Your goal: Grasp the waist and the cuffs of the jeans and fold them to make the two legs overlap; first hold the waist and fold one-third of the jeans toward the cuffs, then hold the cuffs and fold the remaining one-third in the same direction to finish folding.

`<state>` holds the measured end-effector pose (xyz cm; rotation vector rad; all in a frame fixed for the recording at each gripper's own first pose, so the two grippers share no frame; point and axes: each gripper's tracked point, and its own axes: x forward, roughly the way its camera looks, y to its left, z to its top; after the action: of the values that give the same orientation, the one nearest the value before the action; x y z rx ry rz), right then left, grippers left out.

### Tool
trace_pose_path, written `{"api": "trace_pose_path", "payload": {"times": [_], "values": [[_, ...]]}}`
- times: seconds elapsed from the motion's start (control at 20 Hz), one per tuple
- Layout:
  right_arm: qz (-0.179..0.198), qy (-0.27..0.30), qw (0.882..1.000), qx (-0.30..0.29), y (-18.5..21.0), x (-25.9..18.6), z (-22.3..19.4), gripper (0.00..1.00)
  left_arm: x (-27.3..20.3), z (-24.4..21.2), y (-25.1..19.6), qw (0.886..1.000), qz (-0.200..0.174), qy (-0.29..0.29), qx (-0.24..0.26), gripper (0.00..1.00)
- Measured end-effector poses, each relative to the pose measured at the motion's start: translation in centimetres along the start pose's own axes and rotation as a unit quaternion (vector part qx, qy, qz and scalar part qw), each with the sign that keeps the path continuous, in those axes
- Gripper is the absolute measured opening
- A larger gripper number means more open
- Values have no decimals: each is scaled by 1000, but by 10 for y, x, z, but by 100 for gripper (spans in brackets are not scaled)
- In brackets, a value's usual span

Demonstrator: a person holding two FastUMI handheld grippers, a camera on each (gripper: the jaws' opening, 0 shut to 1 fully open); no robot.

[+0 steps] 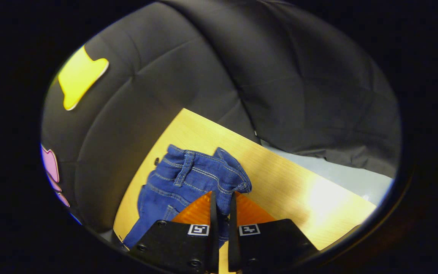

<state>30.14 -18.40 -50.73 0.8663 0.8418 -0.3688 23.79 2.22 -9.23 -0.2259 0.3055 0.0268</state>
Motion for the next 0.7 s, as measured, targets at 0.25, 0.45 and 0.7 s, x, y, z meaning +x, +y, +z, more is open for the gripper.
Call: {"api": "trace_pose_path", "payload": {"times": [0.25,0.45,0.7], "values": [[87,-54,993,-58,62,-94,3,13,-16,-12,33,1000,-7,11,-1,95],[162,-85,977,-105,86,-177,14,13,-34,-10,51,999,-33,8,9,94],[245,-27,963,-110,59,-205,-8,13,-48,-13,88,999,-38,20,-2,94]]}}
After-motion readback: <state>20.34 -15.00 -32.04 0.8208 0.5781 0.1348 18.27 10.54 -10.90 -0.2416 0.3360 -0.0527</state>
